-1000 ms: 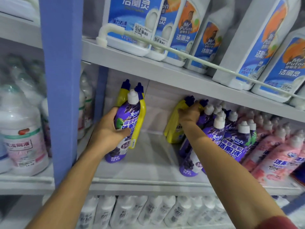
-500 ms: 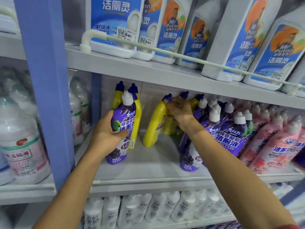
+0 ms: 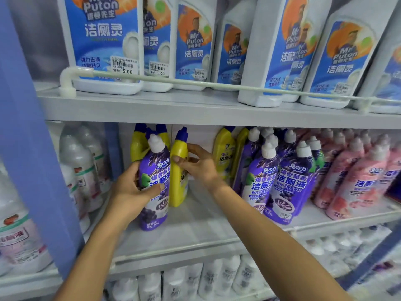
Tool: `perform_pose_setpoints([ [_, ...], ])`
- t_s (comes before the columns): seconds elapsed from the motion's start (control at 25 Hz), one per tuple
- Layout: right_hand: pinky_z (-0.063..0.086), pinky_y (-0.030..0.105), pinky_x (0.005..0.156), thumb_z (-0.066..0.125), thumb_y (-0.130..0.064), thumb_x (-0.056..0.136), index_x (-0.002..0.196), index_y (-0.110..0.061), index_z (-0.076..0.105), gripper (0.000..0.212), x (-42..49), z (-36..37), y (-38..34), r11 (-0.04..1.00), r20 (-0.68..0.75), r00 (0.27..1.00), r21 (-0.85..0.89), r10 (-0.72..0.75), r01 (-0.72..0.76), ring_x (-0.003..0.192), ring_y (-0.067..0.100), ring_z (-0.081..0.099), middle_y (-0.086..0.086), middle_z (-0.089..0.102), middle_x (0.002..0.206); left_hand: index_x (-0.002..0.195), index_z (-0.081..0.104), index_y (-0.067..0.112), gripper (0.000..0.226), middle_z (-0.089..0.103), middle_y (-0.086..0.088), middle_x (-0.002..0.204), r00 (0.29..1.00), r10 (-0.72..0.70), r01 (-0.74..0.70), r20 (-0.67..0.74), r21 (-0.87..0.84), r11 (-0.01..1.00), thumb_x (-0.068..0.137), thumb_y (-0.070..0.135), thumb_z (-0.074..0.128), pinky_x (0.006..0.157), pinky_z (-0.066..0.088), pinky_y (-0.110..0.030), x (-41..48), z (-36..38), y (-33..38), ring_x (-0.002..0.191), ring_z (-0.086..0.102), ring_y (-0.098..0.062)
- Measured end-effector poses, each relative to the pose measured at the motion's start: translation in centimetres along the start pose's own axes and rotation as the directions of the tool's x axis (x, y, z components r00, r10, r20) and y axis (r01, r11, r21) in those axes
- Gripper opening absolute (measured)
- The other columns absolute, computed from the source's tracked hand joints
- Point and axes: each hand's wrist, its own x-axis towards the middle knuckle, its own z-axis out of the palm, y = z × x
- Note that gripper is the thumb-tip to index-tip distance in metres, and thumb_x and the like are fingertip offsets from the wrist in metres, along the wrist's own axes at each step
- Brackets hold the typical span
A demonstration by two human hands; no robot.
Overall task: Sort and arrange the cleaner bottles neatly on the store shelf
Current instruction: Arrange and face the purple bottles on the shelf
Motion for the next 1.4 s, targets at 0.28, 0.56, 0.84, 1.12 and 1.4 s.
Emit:
perform_pose_setpoints([
  [0.28,0.054,0.038,0.103,0.076,-0.031,0.092,0.137,-0.017,0.060,0.050,-7.3,-5.4,-1.3,0.986,-0.082,0.986,-0.102,-0.142,0.134,0.120,0.011,0.065,-0.003,0.066,0.134,0.106,0.067,0.044,0.056,0.078,0.009,0.102,0.992,0.024,-0.016,0.126,-0.069,0.997,0.077,-0.001,0.083,0.083,0.059,-0.037,-0.7,4.2,0.5,0.094,0.074,-0.013],
  [0.56,0.061,0.032,0.083,0.087,-0.024,0.078,0.134,-0.020,0.062,0.061,-13.5,-18.6,0.0,0.945,-0.337,0.908,-0.290,-0.249,0.151,0.111,0.013,0.069,-0.004,0.071,0.119,0.114,0.063,0.031,0.050,0.077,0.009,0.106,0.943,0.032,-0.001,0.331,-0.092,0.996,0.078,0.004,0.085,0.083,0.060,-0.031,0.0,13.2,1.0,0.099,0.073,-0.012],
  [0.84,0.056,0.033,0.098,0.088,-0.048,0.072,0.148,-0.021,0.044,0.092,-12.2,-18.8,3.0,0.898,-0.342,0.901,-0.427,-0.268,0.105,0.122,-0.003,0.059,-0.022,0.059,0.135,0.121,0.061,0.037,0.054,0.076,0.011,0.112,0.912,0.042,0.004,0.408,-0.111,0.994,0.081,0.009,0.083,0.091,0.059,-0.036,1.1,19.3,1.3,0.106,0.072,-0.011],
  [1.12,0.057,0.039,0.094,0.085,-0.059,0.071,0.147,-0.024,0.045,0.092,-12.5,-18.4,3.3,0.848,-0.445,0.832,-0.527,-0.332,0.057,0.115,0.007,0.062,-0.020,0.058,0.130,0.133,0.056,0.039,0.064,0.072,0.015,0.119,0.908,0.048,-0.017,0.417,-0.077,0.997,0.079,0.020,0.085,0.097,0.057,-0.044,1.8,21.2,1.2,0.110,0.069,-0.007],
  [1.4,0.058,0.044,0.091,0.085,-0.060,0.072,0.146,-0.029,0.044,0.090,-12.2,-18.4,3.8,0.831,-0.471,0.811,-0.555,-0.349,0.035,0.117,0.014,0.062,-0.015,0.059,0.133,0.129,0.058,0.034,0.046,0.072,0.011,0.119,0.841,0.082,-0.035,0.535,-0.098,0.995,0.088,0.024,0.078,0.098,0.056,-0.038,2.9,20.3,1.2,0.111,0.068,-0.006],
])
